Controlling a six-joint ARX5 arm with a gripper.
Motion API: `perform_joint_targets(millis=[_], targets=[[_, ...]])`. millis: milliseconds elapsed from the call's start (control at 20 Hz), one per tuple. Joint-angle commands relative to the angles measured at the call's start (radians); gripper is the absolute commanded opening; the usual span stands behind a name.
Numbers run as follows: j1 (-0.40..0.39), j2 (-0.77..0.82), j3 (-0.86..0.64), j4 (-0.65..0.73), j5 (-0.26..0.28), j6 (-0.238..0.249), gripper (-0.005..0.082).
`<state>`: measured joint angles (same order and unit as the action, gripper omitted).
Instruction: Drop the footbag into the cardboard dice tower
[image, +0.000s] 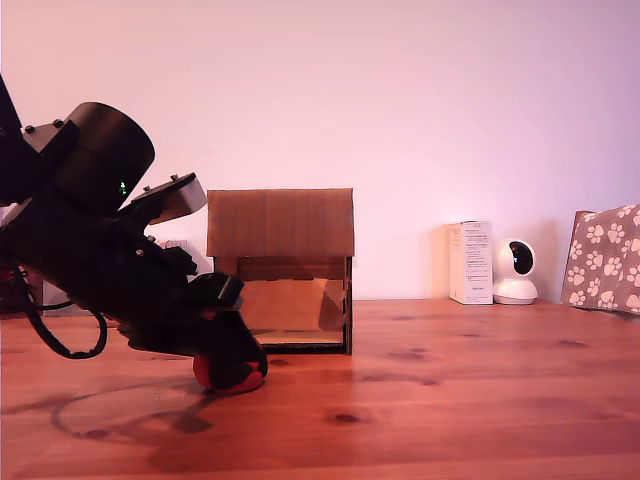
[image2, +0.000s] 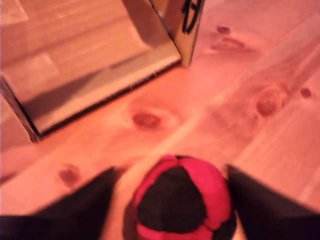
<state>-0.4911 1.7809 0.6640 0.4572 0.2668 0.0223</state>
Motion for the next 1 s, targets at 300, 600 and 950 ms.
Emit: perform_joint_targets(millis=[300,600,950], targets=[[-0.003,-0.273,-0.014,-0.299,0.017,0.003,0.0182],[-0.003,-0.505,-0.014,-0.359,0.011,0.0,0.0182],[-0.003,-0.523,-0.014,0.047,-0.074,-0.023,0.0182]])
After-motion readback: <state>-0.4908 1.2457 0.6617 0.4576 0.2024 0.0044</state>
